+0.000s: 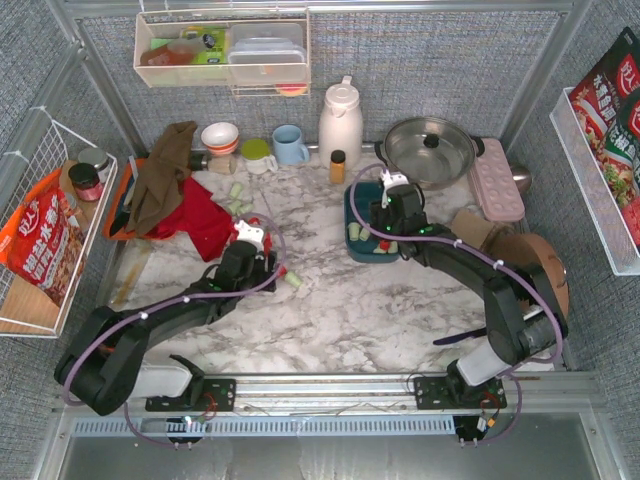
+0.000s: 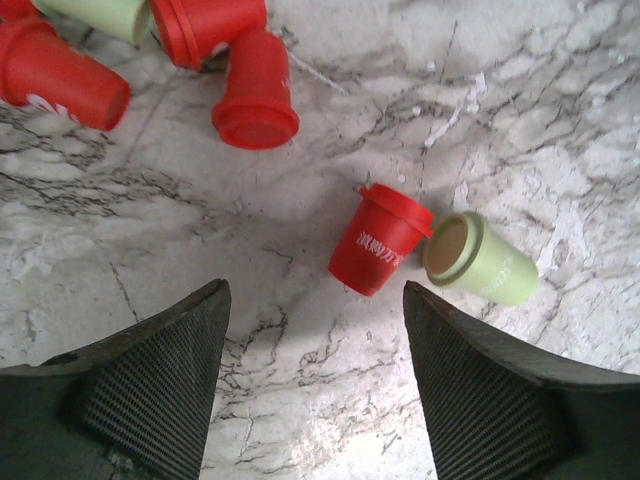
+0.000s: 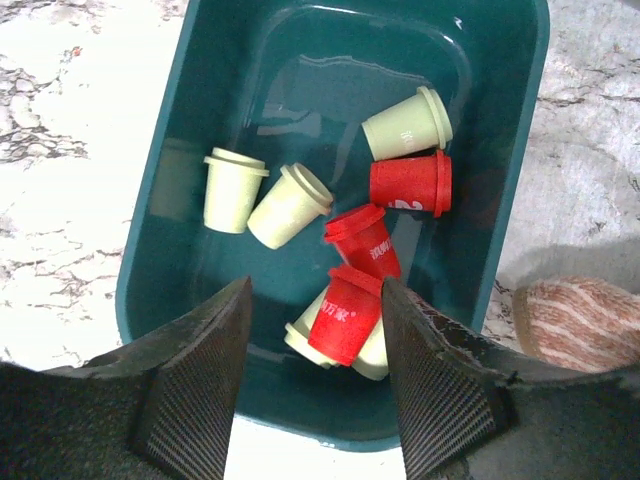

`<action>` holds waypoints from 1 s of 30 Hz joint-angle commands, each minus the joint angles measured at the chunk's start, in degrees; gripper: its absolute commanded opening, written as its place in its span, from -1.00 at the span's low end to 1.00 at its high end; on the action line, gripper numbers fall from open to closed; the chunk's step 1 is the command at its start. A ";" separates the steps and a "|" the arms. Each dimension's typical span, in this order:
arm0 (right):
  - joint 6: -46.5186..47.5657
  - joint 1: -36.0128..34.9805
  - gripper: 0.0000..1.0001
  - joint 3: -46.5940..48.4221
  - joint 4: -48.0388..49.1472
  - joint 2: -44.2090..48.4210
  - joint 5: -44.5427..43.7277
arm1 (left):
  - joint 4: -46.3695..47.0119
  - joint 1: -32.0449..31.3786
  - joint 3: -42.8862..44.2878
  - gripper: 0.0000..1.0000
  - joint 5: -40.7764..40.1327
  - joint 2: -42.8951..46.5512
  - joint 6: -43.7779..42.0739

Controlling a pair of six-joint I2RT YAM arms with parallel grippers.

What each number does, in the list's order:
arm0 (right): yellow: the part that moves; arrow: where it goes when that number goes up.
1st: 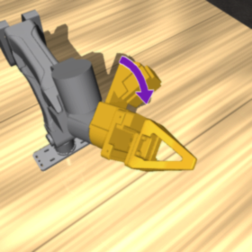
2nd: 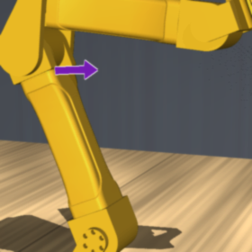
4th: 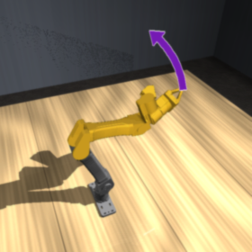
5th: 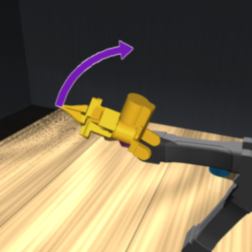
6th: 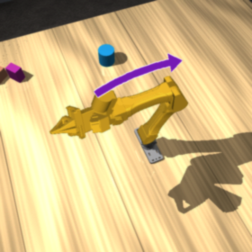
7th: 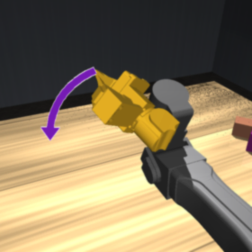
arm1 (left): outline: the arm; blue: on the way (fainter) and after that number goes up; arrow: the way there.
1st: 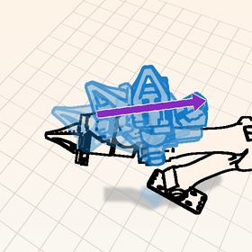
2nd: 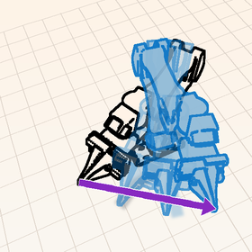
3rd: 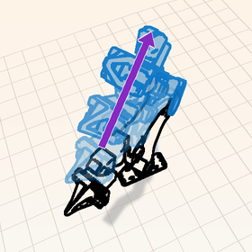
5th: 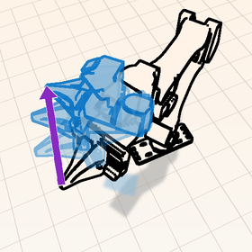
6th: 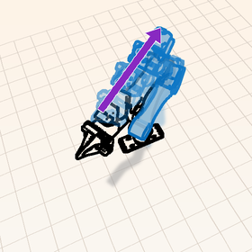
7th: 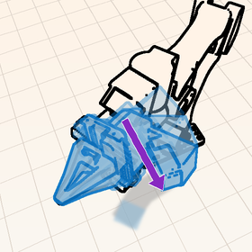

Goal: Mix the coffee capsules in the storage basket

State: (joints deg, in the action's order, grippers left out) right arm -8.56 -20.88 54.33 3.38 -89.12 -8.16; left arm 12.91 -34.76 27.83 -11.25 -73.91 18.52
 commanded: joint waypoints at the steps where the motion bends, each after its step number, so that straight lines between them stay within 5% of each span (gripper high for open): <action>1: 0.50 0.12 0.17 -0.09 -1.68 1.76 2.76 | -1.10 1.13 0.33 0.55 7.62 -1.60 -2.06; 13: -0.09 0.14 0.19 -0.45 -4.38 5.01 6.57 | -0.79 2.48 6.06 0.41 12.65 -10.74 -7.87; 20: -0.77 0.14 0.19 -0.16 -6.56 7.94 8.78 | 0.41 3.56 6.26 0.06 15.78 -15.04 -7.81; 30: -7.32 -1.47 0.20 0.59 -7.25 10.01 21.69 | 14.41 3.29 -1.81 -0.28 23.42 -4.48 -9.51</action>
State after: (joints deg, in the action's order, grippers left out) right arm -11.79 -21.17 54.04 -3.97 -79.61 5.54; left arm 18.79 -31.38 29.23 7.40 -83.77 10.48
